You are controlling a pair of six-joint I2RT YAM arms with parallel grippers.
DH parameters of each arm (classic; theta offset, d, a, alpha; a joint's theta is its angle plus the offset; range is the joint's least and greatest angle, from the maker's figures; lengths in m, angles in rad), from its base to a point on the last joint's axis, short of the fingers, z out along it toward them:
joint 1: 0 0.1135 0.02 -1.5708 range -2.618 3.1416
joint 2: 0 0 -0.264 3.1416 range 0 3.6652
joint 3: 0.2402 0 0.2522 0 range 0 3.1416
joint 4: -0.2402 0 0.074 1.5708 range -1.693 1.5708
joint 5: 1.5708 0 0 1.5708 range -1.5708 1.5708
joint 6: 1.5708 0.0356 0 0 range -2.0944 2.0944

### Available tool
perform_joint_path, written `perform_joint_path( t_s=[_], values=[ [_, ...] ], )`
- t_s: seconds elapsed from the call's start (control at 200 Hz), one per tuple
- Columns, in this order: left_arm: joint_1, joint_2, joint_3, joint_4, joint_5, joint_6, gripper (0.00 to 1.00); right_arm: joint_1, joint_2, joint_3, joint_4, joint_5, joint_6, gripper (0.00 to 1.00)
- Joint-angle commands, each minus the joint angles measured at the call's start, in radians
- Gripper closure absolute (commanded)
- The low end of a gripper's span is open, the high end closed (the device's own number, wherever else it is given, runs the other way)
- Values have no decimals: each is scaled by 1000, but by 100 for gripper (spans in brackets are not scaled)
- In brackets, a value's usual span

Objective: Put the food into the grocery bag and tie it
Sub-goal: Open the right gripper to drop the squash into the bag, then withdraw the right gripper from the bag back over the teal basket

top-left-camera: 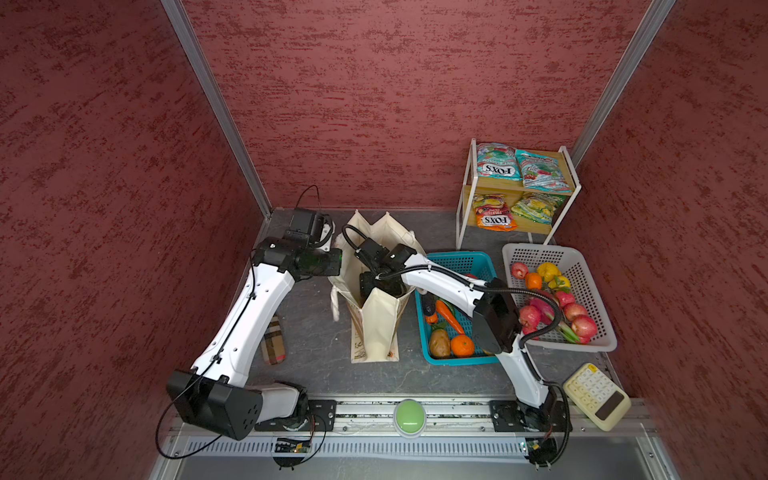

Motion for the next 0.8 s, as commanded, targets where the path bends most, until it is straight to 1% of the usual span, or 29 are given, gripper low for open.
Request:
perform_joint_path(
  t_s=[0.0,0.19,0.466,0.621,0.792],
  values=[
    [-5,-24,-11,10,9,15,100,-2,-30,1,24,2,-7,1],
    [-4,-22,-11,10,8,14,100,-3,-52,18,12,13,-13,1],
    [-7,-25,-15,11,10,14,100,-2,-72,99,-41,48,-16,1],
    [-7,-33,-25,10,3,13,100,-2,-75,219,-98,70,-24,1],
    [-7,-29,-23,10,4,13,100,-2,-95,354,-155,143,-26,1]
  ],
)
